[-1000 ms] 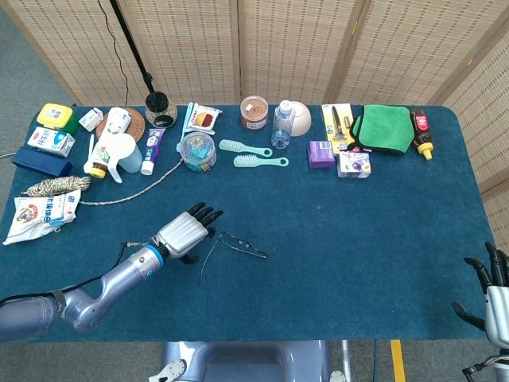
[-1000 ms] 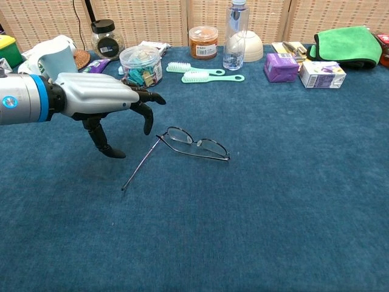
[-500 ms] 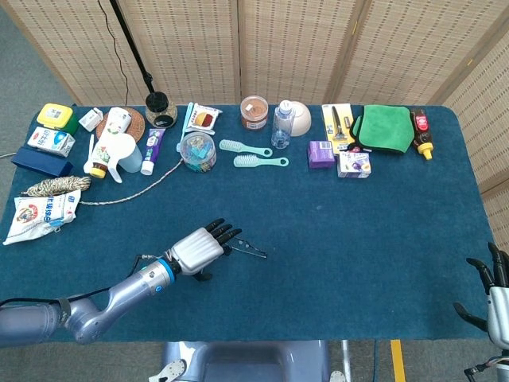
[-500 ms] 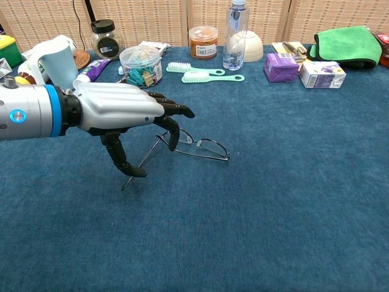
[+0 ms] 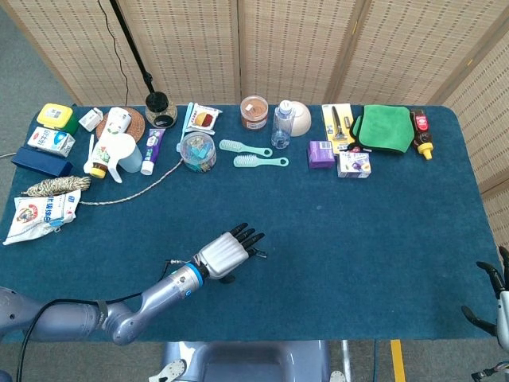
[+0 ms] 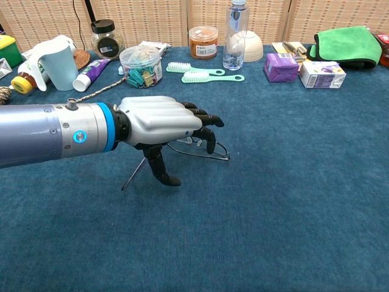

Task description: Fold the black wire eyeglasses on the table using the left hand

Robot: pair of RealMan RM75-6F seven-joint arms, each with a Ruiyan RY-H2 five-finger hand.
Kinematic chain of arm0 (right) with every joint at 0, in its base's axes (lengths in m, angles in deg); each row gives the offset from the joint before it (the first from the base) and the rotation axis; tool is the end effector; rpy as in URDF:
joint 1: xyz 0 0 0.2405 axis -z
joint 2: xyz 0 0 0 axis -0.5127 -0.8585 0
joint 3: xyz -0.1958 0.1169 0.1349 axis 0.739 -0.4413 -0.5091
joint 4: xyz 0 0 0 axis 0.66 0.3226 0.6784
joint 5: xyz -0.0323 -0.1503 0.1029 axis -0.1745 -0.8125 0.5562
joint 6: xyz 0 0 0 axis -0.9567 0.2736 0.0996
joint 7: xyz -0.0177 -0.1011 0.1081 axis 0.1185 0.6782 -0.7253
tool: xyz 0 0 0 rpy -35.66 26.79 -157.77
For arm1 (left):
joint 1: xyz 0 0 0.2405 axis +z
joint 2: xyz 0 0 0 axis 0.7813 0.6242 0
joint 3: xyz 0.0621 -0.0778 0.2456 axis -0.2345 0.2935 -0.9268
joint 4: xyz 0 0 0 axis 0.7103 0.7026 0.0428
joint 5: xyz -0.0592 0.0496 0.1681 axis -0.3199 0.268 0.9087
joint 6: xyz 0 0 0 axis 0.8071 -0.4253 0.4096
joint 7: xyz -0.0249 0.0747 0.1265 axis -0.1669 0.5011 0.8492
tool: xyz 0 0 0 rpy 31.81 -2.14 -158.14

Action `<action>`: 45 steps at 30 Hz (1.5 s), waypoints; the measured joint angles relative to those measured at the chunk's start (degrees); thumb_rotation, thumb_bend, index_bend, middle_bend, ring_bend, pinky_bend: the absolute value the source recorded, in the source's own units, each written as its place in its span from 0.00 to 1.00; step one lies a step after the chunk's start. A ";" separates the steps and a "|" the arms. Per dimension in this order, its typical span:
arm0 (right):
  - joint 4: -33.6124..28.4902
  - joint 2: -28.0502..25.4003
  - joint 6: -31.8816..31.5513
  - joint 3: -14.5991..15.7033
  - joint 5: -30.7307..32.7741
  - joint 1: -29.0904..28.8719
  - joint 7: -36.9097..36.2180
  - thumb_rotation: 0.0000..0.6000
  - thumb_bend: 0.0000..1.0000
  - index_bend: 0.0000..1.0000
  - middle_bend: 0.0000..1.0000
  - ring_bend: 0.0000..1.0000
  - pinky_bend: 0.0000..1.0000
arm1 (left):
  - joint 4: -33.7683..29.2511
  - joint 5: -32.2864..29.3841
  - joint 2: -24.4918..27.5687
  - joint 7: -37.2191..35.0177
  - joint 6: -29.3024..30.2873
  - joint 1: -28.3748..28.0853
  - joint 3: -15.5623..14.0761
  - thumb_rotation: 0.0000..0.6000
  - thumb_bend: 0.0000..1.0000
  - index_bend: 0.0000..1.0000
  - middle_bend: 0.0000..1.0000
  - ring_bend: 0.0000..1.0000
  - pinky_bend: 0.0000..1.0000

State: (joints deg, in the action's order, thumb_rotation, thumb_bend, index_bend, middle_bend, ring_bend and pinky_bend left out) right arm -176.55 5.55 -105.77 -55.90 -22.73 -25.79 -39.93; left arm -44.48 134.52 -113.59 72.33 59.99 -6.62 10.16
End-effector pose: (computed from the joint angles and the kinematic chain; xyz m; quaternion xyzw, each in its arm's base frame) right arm -0.3378 -0.1306 0.2084 0.5301 -0.3796 0.3597 0.6675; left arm -0.0676 0.3131 -0.0551 -0.8999 -0.1984 -0.2785 0.2708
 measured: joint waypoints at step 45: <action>-0.51 0.14 1.02 -0.19 -0.82 -0.87 0.62 1.00 0.00 0.23 0.02 0.05 0.07 | -0.45 -3.17 4.83 -2.55 5.83 2.08 -1.42 0.81 0.20 0.12 0.00 0.00 0.00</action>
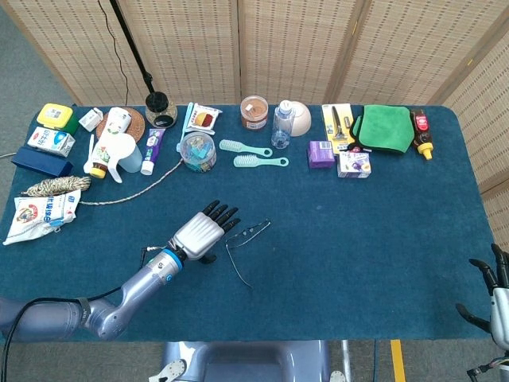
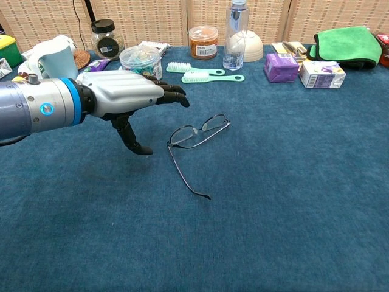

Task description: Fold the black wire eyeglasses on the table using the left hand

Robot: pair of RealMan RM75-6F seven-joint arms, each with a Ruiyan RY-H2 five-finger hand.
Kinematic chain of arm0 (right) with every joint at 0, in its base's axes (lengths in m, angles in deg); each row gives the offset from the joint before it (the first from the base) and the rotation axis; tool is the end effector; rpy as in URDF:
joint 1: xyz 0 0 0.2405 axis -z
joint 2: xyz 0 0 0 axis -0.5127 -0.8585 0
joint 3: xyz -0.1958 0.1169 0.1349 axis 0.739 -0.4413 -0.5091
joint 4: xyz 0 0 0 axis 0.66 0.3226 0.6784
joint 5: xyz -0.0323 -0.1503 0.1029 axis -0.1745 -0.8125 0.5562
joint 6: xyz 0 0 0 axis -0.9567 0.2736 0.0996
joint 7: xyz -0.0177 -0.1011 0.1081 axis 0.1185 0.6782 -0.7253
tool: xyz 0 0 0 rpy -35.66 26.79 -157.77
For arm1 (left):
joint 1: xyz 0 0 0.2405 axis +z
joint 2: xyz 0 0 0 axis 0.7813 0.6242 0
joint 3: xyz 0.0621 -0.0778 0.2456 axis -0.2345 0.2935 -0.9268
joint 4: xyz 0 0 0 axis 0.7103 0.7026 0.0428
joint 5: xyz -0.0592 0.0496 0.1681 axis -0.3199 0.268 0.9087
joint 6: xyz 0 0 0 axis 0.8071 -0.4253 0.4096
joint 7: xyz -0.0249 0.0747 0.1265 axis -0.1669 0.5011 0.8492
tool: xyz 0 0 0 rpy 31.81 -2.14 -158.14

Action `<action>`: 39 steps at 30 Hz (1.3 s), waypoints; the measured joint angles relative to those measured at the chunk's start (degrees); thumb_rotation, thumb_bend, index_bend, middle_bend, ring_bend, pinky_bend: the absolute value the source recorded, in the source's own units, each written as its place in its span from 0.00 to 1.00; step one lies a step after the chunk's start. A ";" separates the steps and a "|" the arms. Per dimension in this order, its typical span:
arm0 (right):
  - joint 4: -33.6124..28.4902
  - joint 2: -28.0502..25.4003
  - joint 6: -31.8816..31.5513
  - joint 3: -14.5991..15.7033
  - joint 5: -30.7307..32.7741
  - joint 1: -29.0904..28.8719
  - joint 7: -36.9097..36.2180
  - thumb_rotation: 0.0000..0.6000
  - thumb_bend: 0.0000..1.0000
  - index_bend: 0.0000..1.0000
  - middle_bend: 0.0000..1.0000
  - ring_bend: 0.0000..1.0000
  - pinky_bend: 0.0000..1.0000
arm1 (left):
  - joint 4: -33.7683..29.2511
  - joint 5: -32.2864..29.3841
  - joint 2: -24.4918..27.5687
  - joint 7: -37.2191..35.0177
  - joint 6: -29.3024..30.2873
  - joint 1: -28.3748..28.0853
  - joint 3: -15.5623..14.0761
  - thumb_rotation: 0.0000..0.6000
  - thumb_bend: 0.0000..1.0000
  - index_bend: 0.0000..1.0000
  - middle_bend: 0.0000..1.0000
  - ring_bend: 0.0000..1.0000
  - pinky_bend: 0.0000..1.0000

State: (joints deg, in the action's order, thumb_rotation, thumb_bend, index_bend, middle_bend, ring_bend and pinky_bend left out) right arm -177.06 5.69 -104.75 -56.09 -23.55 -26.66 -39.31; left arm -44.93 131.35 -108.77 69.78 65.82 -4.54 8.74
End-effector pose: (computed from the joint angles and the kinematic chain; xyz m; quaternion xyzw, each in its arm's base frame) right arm -0.3333 -0.1369 0.2040 0.5401 -0.3784 0.3637 0.6579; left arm -0.0980 0.3358 -0.0202 -0.8656 -0.2382 -0.2794 0.3406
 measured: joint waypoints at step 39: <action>0.64 -0.44 -0.40 -0.14 1.33 0.90 -1.19 1.00 0.00 0.24 0.02 0.05 0.07 | 5.78 -9.20 -7.13 5.63 -2.69 -4.94 0.61 0.81 0.20 0.18 0.00 0.00 0.00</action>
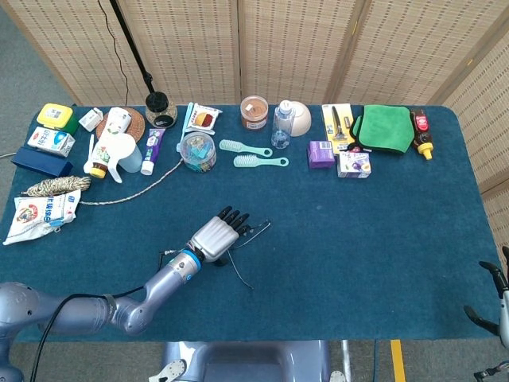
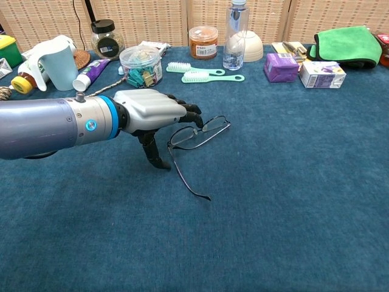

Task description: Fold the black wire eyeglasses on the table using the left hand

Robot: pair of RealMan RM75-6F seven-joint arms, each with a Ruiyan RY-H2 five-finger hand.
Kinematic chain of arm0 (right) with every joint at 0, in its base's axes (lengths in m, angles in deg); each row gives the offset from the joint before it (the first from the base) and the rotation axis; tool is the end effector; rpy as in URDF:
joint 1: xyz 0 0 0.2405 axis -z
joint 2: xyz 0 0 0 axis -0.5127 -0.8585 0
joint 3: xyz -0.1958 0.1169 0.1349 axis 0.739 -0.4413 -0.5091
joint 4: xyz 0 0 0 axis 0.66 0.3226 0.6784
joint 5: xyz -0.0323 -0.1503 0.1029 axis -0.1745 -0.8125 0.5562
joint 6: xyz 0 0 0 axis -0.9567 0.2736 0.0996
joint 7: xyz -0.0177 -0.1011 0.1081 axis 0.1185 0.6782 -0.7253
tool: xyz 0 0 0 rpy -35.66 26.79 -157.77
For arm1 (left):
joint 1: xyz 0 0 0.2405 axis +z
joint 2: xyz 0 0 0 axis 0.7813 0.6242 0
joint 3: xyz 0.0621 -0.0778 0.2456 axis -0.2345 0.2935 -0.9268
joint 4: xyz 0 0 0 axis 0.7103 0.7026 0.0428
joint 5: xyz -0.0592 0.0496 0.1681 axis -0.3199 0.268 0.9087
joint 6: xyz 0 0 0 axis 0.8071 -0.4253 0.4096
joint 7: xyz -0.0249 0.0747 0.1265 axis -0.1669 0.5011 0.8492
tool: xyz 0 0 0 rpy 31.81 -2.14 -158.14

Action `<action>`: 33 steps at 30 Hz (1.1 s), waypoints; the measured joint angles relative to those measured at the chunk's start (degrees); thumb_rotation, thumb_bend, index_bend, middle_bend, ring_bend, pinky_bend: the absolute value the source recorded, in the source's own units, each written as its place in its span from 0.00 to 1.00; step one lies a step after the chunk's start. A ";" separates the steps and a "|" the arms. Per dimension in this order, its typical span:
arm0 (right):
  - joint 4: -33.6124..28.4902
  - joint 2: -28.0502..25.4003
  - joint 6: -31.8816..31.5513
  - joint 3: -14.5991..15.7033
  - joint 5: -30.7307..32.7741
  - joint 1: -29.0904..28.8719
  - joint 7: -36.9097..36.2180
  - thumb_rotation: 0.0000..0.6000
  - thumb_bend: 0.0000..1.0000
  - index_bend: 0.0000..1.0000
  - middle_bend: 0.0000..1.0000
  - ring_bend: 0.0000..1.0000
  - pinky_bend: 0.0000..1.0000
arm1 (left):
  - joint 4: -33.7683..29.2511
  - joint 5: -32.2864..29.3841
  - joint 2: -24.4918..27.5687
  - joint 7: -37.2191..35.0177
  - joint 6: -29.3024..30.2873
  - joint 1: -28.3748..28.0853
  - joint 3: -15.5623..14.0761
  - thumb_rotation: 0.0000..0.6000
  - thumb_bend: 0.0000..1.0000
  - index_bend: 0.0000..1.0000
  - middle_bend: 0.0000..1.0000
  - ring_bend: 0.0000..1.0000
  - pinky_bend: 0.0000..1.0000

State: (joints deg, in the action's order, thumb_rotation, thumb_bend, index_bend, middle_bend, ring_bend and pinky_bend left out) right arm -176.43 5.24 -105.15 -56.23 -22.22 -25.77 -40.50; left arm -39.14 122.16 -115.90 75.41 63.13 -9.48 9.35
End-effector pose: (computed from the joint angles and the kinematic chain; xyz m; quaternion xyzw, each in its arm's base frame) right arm -0.3399 -0.1313 0.2103 0.5276 -0.3833 0.3577 0.6684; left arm -0.0813 0.3421 -0.0593 -0.8771 -0.2393 -0.2466 0.3355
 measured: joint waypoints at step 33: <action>-0.34 -0.22 0.09 0.11 -0.56 -0.11 -0.40 1.00 0.00 0.25 0.02 0.05 0.07 | -2.22 2.58 2.59 -0.12 1.49 0.73 -2.43 0.81 0.24 0.44 0.00 0.00 0.00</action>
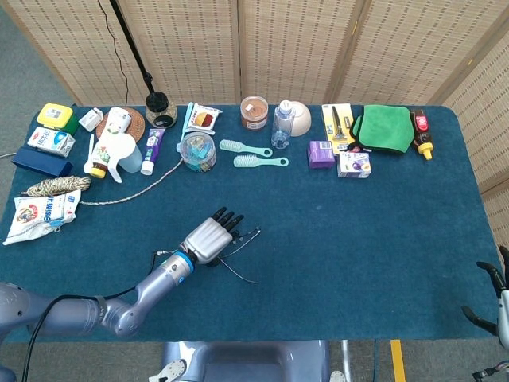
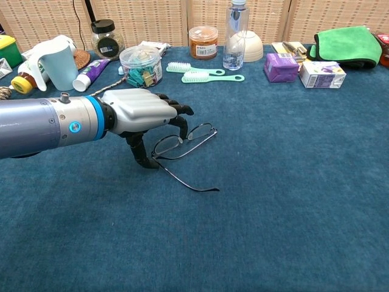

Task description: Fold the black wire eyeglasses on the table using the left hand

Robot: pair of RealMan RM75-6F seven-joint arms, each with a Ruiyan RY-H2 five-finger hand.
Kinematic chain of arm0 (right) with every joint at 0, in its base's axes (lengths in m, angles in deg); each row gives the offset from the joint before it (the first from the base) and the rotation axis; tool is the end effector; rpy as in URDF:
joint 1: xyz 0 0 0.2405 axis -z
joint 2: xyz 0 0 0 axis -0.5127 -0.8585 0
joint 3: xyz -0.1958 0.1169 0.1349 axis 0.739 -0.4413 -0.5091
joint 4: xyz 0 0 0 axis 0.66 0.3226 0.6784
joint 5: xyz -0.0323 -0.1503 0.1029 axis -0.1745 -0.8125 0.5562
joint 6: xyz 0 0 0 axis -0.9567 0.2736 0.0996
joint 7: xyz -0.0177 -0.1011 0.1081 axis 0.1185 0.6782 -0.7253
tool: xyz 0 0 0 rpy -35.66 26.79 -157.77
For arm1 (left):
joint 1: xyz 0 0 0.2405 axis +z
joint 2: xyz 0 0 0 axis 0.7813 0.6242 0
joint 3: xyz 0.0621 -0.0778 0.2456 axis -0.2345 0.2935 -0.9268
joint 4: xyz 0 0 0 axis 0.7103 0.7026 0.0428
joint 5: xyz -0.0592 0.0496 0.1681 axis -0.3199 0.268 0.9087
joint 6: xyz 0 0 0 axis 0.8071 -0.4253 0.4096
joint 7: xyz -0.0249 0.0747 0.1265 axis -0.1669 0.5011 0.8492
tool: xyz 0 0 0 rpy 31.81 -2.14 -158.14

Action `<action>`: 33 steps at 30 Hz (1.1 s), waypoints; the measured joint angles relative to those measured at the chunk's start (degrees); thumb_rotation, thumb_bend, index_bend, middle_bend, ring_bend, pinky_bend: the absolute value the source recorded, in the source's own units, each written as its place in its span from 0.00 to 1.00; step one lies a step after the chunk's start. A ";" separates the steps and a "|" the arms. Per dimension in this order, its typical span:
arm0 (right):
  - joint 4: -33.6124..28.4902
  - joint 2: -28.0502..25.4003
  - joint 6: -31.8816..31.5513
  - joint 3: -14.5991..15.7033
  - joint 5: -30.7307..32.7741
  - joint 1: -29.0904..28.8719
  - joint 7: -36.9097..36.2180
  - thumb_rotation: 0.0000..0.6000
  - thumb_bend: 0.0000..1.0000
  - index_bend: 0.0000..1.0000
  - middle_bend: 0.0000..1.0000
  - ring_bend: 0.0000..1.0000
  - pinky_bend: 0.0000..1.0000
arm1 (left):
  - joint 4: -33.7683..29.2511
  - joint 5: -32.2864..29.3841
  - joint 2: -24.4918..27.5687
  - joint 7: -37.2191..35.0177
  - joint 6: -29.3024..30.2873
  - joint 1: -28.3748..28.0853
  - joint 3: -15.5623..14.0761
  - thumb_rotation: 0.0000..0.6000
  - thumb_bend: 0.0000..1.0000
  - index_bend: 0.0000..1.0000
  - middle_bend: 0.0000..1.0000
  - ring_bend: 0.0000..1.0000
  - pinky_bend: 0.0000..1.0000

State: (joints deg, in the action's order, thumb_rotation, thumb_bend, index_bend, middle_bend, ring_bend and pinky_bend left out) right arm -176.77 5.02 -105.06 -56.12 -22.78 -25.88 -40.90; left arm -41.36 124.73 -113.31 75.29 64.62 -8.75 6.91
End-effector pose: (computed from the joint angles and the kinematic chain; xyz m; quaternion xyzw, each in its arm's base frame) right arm -0.3378 -0.1319 0.2099 0.5302 -0.3847 0.3624 0.6630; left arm -0.0914 0.3377 -0.0478 -0.8831 -0.2183 -0.2399 0.3390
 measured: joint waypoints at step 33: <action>-0.19 0.00 -1.38 0.11 -1.30 0.29 0.00 1.00 0.00 0.26 0.02 0.05 0.07 | -1.69 3.38 2.98 -3.12 -0.33 2.14 -1.33 0.81 0.28 0.53 0.00 0.00 0.00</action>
State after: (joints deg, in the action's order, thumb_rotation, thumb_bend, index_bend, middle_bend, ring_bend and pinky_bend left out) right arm -176.96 5.03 -106.44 -56.01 -24.08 -25.59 -40.90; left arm -43.05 128.11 -110.33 72.17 64.30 -6.61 5.58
